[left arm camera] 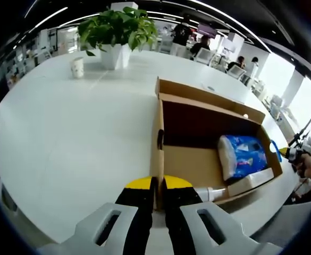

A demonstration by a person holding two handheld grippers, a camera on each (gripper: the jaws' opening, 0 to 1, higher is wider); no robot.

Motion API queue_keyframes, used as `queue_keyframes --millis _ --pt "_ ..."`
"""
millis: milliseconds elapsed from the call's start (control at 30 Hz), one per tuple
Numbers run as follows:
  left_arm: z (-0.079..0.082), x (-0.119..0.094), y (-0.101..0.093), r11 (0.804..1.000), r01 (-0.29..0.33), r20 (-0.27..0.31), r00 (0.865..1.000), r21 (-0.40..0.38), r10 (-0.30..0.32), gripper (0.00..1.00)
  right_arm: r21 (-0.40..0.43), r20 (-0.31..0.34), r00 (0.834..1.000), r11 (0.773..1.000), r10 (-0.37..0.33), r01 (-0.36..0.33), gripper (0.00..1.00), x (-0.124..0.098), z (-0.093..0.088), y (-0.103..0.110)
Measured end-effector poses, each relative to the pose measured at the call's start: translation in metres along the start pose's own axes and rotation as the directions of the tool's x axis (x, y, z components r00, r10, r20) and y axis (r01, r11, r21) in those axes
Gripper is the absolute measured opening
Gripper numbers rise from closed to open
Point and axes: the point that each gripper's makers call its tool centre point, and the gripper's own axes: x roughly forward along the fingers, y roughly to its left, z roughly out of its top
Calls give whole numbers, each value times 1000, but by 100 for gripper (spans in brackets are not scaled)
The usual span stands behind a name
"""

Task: Operate the shoe box by opening the lid, removing the specified soft item, and placing it in the target area until the item is outside and the box remains undamaged.

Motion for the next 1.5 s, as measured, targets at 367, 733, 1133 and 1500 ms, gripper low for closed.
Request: queue_keyframes --millis 367,733,1133,1500 --pt "0 1 1 1000 3 -2 1000 -4 -3 4 -83 -17 1000 997 -8 7 0 15 11 4" --pt "0 1 1 1000 1 -1 1000 -9 -1 4 -135 -26 1000 991 -7 4 0 25 17 13" --pt "0 1 1 1000 2 -2 1000 -8 -2 4 -151 -23 1000 988 16 -20 0 27 17 22" --pt "-1 0 0 1000 5 -4 1000 -7 -5 4 -289 -5 999 956 40 -39 1 26 24 24"
